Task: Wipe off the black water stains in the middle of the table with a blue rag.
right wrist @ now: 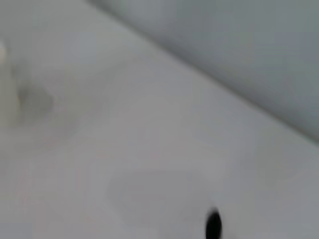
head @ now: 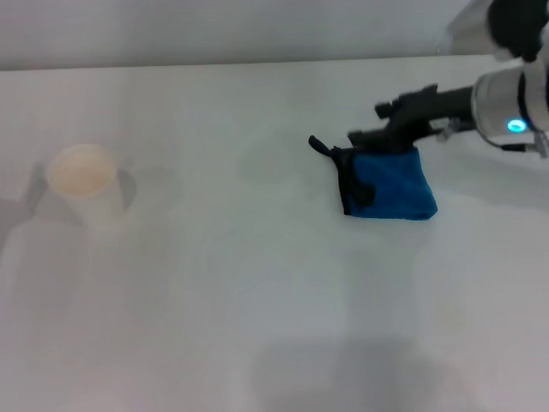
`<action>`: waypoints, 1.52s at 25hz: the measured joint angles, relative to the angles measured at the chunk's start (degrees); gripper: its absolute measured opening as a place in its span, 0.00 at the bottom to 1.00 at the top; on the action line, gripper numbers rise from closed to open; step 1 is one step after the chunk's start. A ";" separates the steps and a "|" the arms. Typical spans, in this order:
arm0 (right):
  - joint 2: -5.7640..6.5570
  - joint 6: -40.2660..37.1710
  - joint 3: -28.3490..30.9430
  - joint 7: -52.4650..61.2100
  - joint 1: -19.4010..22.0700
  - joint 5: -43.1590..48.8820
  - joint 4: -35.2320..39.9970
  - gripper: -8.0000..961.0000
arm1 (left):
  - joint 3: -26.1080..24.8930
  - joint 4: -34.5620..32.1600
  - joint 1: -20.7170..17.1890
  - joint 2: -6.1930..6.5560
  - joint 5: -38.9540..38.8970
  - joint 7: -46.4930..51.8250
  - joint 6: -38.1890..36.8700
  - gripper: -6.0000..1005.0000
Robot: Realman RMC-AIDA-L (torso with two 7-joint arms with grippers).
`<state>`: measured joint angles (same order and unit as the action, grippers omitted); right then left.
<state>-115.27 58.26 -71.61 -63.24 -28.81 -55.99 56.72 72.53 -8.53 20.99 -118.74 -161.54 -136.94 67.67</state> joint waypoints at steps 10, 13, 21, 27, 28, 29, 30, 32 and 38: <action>0.26 8.45 27.71 -22.77 2.55 -44.01 -22.13 0.82 | -0.18 -0.07 0.13 0.01 0.00 0.00 0.01 0.89; 0.25 9.58 35.81 -27.36 3.09 -48.35 -28.63 0.82 | -0.19 -0.09 0.12 -0.05 0.00 0.00 0.01 0.89; -0.03 3.79 58.90 -63.08 5.40 -52.97 -44.35 0.81 | -0.35 -0.09 -0.06 -0.05 -0.28 0.18 0.00 0.89; -0.14 -4.39 64.67 -81.00 4.73 -53.42 -48.84 0.81 | -0.47 -0.06 0.12 -0.25 -0.58 0.32 0.00 0.89; -0.14 -6.17 64.70 -83.03 4.54 -53.46 -48.96 0.81 | -0.47 -0.04 0.12 -0.26 -0.59 0.36 0.00 0.89; -0.15 -7.60 64.74 -84.31 4.33 -53.48 -49.03 0.81 | -0.45 -0.04 0.13 -0.28 -0.60 0.41 0.00 0.89; -0.18 -9.69 64.83 -85.61 4.00 -53.53 -49.09 0.81 | -0.44 -0.04 0.13 -0.30 -0.60 0.42 0.00 0.89; -0.19 -10.33 64.97 -85.76 3.83 -53.84 -49.11 0.81 | -0.39 -0.04 0.13 -0.35 -0.61 0.44 0.04 0.89; -0.15 -9.25 65.70 -85.47 3.71 -58.29 -49.16 0.81 | -0.44 -0.08 -0.19 -0.35 -0.62 0.51 0.60 0.89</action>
<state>-115.43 49.01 -5.91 -148.71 -25.10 -114.28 7.56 72.09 -8.61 20.80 -119.09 -162.16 -136.42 68.26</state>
